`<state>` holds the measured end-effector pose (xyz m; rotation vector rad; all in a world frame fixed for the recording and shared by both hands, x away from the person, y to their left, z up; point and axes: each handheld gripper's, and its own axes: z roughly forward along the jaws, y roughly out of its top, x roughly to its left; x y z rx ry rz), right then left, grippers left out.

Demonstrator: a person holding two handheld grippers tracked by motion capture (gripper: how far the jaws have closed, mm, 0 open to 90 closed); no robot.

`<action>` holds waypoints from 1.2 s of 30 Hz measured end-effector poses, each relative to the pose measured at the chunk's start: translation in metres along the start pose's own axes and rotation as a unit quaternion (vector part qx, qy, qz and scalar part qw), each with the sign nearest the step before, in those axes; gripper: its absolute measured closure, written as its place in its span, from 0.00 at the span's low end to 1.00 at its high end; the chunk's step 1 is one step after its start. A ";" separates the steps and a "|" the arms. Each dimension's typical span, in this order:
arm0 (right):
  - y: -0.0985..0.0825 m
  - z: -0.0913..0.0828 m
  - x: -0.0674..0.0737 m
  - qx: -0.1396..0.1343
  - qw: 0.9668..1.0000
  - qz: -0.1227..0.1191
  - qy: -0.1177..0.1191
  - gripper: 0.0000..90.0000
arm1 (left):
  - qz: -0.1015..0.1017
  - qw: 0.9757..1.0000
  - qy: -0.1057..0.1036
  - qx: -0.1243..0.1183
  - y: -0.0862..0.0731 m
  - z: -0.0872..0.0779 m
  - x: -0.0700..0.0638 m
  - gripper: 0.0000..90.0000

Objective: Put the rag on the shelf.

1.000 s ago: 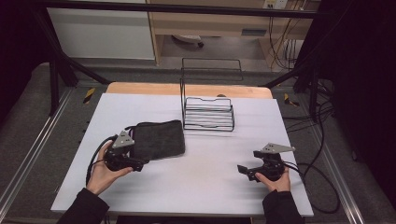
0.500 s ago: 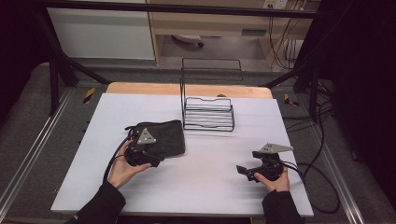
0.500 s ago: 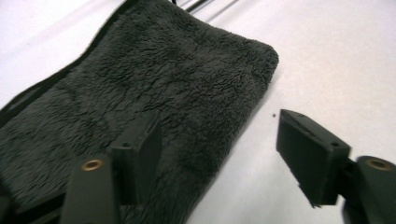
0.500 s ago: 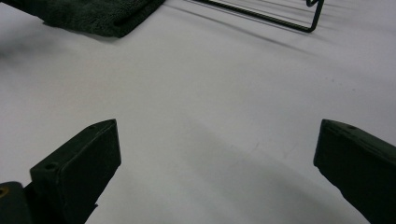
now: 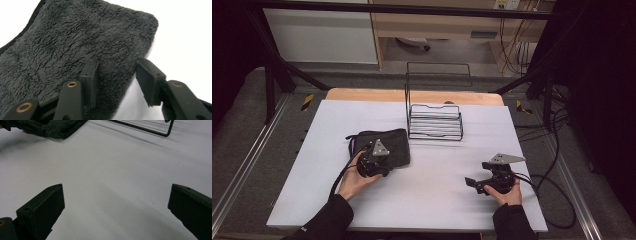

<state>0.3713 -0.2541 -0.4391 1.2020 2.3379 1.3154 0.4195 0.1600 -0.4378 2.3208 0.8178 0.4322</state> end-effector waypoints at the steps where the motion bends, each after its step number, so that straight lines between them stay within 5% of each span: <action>1: 0.000 0.000 0.000 0.000 1.000 -0.001 0.000 0.02 | 0.001 1.000 0.000 0.000 0.000 0.001 0.000 0.62; 12: 0.000 0.000 0.000 0.001 1.000 -0.001 0.001 0.02 | -0.002 1.000 0.007 -0.003 0.000 0.004 0.002 0.77; 20: 0.000 0.002 0.000 0.006 1.000 -0.002 0.002 0.02 | -0.033 0.999 -0.011 -0.008 0.000 0.003 0.009 0.89; 36: 0.000 0.001 0.000 0.005 1.000 -0.002 0.004 0.02 | -0.040 0.999 -0.024 -0.020 0.002 -0.022 0.009 0.92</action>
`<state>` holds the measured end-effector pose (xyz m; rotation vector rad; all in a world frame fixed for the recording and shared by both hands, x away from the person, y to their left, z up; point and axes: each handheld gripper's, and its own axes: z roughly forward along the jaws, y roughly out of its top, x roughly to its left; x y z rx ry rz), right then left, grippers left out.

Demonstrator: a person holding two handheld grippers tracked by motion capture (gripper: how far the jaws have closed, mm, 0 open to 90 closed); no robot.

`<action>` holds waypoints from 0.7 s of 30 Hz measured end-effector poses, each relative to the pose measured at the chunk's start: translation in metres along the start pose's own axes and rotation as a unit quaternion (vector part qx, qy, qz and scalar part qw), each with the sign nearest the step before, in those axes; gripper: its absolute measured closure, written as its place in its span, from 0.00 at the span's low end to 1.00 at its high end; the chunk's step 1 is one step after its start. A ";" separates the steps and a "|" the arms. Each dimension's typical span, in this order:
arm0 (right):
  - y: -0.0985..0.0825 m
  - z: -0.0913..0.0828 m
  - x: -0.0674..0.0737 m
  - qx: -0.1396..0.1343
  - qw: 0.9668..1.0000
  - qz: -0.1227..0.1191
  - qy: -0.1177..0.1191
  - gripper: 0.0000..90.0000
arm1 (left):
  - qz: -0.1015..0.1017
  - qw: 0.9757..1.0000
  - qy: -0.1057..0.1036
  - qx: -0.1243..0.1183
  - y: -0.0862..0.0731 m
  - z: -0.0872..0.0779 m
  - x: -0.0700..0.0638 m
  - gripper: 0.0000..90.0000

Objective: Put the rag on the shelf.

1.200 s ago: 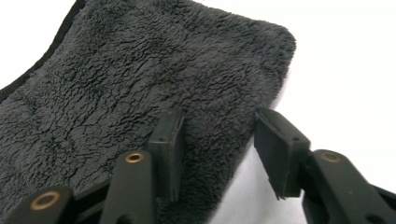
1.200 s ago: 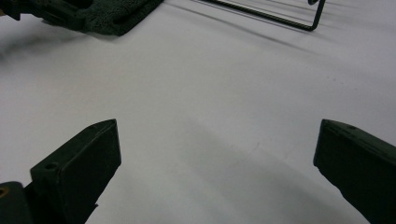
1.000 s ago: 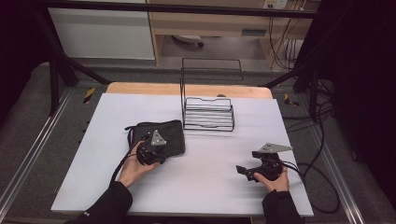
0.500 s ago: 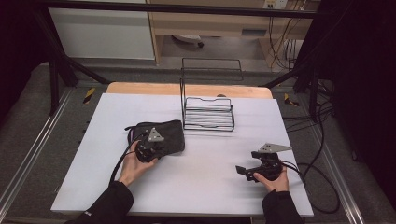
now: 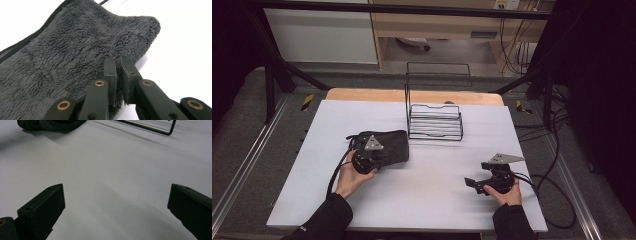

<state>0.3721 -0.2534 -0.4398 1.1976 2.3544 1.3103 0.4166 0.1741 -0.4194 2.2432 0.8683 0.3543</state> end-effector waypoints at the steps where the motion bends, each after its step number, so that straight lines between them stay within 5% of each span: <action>1: 0.000 0.000 0.000 0.000 1.000 0.000 0.000 0.02 | 0.000 1.000 0.000 0.000 0.000 0.000 0.000 0.92; 21: 0.000 -0.001 0.001 0.000 1.000 0.001 0.001 0.02 | 0.011 1.000 -0.027 0.012 -0.013 -0.016 -0.029 0.92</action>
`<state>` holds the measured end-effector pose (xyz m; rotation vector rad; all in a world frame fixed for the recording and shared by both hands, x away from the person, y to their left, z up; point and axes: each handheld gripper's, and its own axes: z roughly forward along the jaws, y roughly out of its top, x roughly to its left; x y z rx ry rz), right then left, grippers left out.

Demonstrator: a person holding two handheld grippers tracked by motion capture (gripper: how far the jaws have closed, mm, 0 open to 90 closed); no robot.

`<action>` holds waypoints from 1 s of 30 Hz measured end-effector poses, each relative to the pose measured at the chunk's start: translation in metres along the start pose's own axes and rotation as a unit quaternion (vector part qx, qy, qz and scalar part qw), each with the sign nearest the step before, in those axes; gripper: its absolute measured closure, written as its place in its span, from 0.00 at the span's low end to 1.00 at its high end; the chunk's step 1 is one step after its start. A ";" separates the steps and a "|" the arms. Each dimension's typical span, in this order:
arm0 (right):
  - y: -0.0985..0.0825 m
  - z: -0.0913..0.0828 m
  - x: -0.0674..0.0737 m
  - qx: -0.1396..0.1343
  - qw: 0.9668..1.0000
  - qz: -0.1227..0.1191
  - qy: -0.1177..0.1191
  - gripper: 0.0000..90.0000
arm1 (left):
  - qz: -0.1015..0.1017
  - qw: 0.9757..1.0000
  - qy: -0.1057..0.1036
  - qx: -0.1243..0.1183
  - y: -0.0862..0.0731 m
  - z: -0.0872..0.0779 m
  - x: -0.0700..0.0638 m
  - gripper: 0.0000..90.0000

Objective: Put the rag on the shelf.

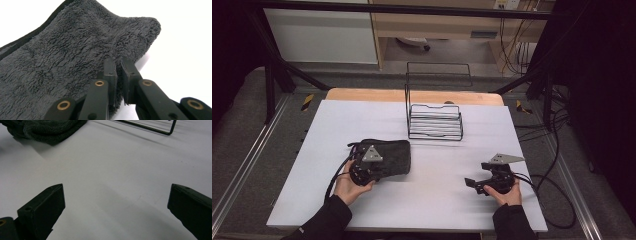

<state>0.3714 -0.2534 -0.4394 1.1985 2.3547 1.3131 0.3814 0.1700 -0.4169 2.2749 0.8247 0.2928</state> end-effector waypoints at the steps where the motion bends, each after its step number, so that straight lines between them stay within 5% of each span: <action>1: 0.000 0.000 0.000 -0.001 1.000 0.001 0.000 0.02 | 0.000 1.000 0.000 0.000 0.000 0.000 0.000 0.92; 23: 0.000 0.000 0.000 0.001 1.000 0.002 -0.002 0.02 | -0.010 0.999 -0.043 -0.004 0.011 0.010 -0.042 0.92; 30: 0.000 0.000 0.001 0.001 1.000 0.003 -0.002 0.03 | -0.001 0.999 -0.041 0.015 0.010 0.024 -0.049 0.91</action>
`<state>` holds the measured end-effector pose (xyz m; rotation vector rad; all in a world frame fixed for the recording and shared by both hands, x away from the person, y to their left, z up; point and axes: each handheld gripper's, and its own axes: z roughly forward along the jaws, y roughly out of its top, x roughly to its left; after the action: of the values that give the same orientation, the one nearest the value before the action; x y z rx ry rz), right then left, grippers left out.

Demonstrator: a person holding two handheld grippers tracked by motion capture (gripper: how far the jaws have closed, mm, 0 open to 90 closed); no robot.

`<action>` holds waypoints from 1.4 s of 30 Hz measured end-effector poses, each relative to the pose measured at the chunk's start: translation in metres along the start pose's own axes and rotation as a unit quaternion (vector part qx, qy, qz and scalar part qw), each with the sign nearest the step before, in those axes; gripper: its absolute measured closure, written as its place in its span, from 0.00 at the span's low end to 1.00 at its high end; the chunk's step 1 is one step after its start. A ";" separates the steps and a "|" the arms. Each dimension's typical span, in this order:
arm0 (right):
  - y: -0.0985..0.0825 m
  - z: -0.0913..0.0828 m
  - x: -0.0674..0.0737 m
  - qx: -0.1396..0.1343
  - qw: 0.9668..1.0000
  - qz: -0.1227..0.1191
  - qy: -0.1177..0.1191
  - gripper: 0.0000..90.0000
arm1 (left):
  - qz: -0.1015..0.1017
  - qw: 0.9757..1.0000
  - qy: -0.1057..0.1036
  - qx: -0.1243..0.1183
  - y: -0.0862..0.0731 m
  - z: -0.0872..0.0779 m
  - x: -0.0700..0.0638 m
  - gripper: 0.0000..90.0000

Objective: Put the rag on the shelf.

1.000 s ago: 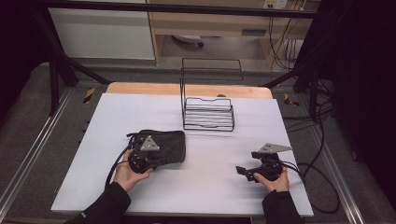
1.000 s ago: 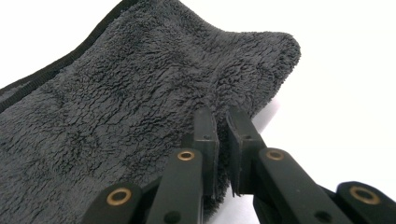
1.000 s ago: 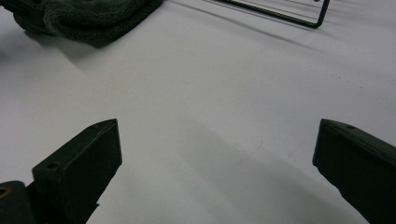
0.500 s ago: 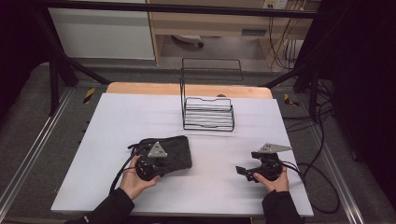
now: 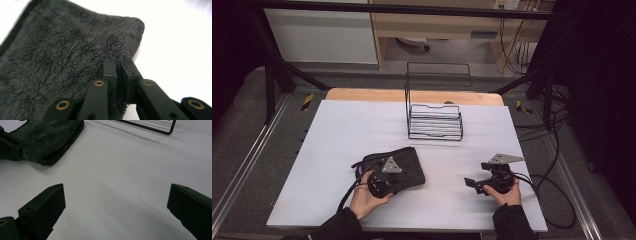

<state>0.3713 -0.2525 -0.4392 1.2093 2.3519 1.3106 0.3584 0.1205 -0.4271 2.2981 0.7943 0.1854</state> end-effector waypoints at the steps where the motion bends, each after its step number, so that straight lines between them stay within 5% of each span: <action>1: 0.000 0.000 0.000 0.001 1.000 -0.001 0.000 0.03 | 0.003 1.000 0.001 0.002 -0.001 0.002 0.000 0.90; 4: 0.000 0.000 0.000 0.000 1.000 -0.001 -0.001 0.04 | 0.012 1.000 0.002 0.004 0.000 0.000 -0.001 0.88; 8: 0.002 0.001 0.005 -0.003 1.000 -0.001 -0.003 0.06 | 0.012 1.000 -0.009 -0.007 0.001 -0.008 0.003 0.70; 11: 0.005 0.003 0.011 -0.005 1.000 -0.006 -0.001 0.08 | 0.012 1.000 0.004 -0.025 0.002 -0.022 0.011 0.60; 15: 0.009 0.007 0.019 -0.007 1.000 -0.007 0.003 0.11 | 0.000 0.998 0.039 -0.041 -0.002 -0.044 0.033 0.49; 19: 0.016 0.017 0.036 -0.008 1.000 -0.011 0.001 0.14 | -0.038 0.995 0.081 -0.037 -0.019 -0.064 0.074 0.44; 20: 0.018 0.020 0.038 -0.009 1.000 -0.012 0.001 0.14 | -0.038 0.995 0.081 -0.037 -0.019 -0.064 0.074 0.43; 25: 0.028 0.039 0.059 0.005 1.000 -0.008 -0.004 0.17 | -0.082 0.991 0.107 -0.025 -0.036 -0.069 0.111 0.42; 31: 0.037 0.057 0.078 0.017 1.000 -0.008 -0.002 0.23 | -0.099 0.988 0.115 0.004 -0.044 -0.055 0.128 0.50; 42: 0.040 0.099 0.104 0.053 0.999 0.013 -0.004 0.54 | -0.095 0.992 0.077 -0.004 -0.045 -0.044 0.133 0.66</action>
<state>0.3764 -0.1040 -0.4448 1.2768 2.4354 1.2014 0.4286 0.2498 -0.4346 2.2045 1.0824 0.2825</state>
